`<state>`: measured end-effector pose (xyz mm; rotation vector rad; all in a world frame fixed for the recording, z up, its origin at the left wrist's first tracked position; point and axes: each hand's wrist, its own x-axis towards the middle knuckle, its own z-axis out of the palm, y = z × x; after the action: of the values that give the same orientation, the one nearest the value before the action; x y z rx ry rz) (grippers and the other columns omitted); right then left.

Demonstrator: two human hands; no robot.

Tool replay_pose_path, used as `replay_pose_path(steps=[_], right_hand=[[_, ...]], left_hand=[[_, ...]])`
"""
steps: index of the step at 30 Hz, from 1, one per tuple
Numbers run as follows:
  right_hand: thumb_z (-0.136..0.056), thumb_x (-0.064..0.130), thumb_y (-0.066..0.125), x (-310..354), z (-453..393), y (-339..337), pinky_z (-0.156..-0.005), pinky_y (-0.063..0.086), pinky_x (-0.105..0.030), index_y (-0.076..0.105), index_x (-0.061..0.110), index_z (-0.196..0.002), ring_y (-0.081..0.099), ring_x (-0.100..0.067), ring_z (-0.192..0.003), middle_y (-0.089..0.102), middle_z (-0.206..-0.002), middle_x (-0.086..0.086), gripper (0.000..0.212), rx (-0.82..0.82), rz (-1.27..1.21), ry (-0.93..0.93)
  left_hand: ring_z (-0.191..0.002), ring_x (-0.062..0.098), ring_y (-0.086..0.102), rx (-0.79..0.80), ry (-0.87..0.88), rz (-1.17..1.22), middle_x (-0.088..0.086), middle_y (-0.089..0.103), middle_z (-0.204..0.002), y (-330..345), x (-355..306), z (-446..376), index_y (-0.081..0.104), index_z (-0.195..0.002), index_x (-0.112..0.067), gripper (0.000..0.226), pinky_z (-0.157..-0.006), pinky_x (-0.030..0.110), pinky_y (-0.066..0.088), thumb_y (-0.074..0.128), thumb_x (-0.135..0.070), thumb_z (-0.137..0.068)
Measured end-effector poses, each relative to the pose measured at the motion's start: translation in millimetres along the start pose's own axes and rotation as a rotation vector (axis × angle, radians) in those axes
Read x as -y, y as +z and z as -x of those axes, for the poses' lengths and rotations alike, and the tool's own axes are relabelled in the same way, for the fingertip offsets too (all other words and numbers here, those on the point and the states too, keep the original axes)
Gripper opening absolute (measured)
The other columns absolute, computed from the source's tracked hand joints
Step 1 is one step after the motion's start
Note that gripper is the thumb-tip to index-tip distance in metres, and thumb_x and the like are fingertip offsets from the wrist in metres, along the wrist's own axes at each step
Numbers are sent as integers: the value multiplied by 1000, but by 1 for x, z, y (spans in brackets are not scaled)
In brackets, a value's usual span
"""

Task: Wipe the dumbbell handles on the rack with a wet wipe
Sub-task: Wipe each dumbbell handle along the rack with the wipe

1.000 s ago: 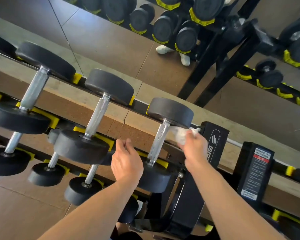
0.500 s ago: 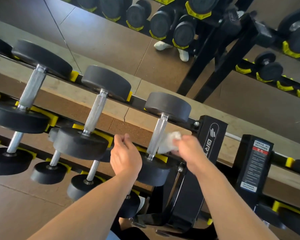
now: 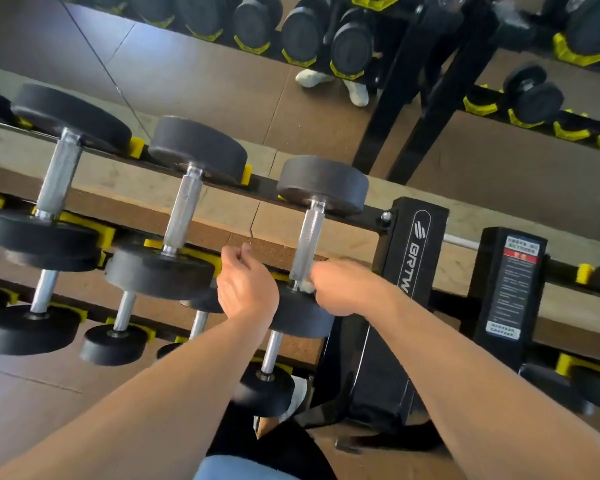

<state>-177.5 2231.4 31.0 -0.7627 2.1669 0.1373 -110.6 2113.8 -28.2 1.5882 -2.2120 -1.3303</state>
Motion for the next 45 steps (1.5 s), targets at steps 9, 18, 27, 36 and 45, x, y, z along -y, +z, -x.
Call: replay_pose_path(steps=[9,18,27,36,45], right_hand=[[-102,15,44,21,47,27,-72,42,-29,63,22,-129,60,-15,-91,63,-101,6,34,-370,-550,-78],[-91,41,69,157,85,181,-67,52,-35,72,19,-92,66,-19,-77,72,-84,1,22,-646,-1449,342],[-91,24,73,224,28,285,-82,62,-39,67,22,-114,70,-18,-101,72,-109,0,24,-503,-1896,727],[-88,28,75,188,-39,346,-86,60,-38,59,21,-136,68,-19,-97,68,-116,-1,51,-520,-1960,987],[-98,23,60,86,-176,378,-68,50,-29,64,18,-127,62,-14,-87,66,-98,2,29,-691,-1798,973]], left_hand=[[-81,7,55,120,4,140,-9,57,-90,-31,21,15,50,-105,-28,13,-69,26,43,42,-38,-104],[-81,6,65,375,6,-59,-13,70,-82,-125,180,19,54,-93,-37,15,-71,31,54,47,-28,-103],[-85,10,66,632,21,-124,-18,73,-76,-177,254,-29,64,-99,-29,18,-76,29,53,48,-24,-103],[-75,16,67,737,10,-219,-14,72,-75,-118,313,-49,64,-87,-25,18,-77,42,57,53,-28,-101],[-64,8,63,710,97,-224,-14,73,-83,28,350,-67,62,-98,-33,14,-55,23,50,50,-33,-102]])
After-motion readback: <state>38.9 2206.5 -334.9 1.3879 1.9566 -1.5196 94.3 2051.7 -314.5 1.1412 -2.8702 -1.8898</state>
